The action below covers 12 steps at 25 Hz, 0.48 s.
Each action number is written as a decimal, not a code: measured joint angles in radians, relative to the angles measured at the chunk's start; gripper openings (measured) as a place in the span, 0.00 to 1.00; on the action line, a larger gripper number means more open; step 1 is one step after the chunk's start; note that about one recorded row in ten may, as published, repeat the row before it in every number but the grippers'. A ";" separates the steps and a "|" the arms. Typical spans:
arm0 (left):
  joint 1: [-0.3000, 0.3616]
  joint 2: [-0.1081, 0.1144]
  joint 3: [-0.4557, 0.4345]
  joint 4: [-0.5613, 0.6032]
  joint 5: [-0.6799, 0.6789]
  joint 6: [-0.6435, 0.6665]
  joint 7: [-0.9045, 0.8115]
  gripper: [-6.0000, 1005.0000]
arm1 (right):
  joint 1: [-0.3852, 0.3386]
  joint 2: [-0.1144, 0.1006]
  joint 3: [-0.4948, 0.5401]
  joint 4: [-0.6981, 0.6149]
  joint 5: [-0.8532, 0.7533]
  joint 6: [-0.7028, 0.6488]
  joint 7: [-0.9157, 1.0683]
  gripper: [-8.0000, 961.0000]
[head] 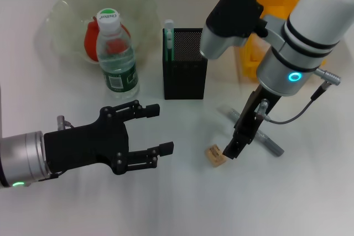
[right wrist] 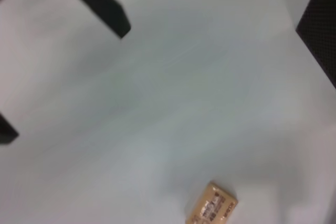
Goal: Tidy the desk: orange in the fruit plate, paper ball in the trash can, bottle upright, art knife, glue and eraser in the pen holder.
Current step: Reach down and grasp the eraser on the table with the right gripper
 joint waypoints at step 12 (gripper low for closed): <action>0.002 0.000 0.000 -0.012 -0.005 -0.002 0.013 0.78 | -0.090 0.001 -0.035 -0.161 0.048 0.010 -0.162 0.75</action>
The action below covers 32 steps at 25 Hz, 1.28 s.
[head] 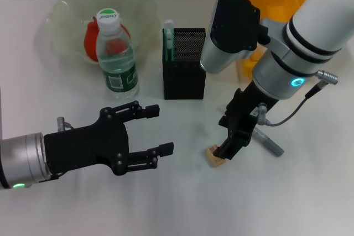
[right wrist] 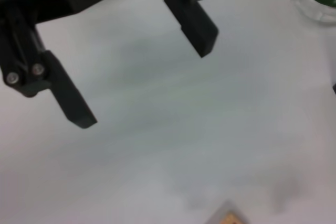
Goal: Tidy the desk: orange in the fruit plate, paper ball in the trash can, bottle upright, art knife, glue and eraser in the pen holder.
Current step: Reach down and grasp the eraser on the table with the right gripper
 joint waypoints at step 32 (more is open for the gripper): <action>-0.025 0.000 0.000 -0.002 -0.001 -0.023 0.001 0.78 | 0.147 0.002 -0.012 0.258 0.020 0.027 0.325 0.75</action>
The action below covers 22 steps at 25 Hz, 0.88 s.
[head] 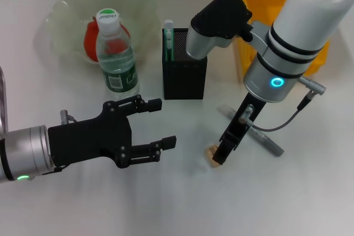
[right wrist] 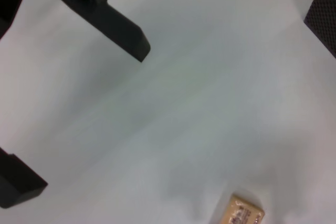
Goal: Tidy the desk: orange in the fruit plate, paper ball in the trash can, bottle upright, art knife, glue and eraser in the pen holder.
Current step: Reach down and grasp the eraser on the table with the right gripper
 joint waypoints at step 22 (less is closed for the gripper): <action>0.001 0.000 0.000 -0.009 0.000 0.000 0.000 0.78 | 0.016 0.001 -0.005 0.049 0.045 -0.005 0.027 0.45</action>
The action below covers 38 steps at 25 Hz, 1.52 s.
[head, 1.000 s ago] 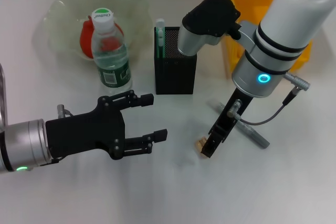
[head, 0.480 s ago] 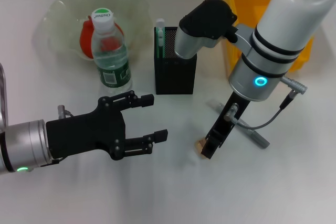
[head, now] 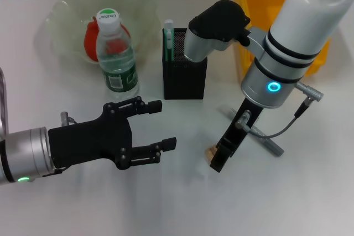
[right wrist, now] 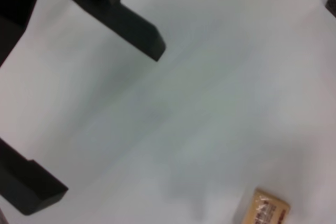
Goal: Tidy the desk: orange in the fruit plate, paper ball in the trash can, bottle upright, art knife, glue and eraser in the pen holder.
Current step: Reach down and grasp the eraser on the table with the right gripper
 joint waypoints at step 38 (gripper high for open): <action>0.004 0.000 0.000 -0.002 0.002 -0.001 0.011 0.78 | 0.039 0.000 -0.036 0.085 0.023 0.095 0.036 0.55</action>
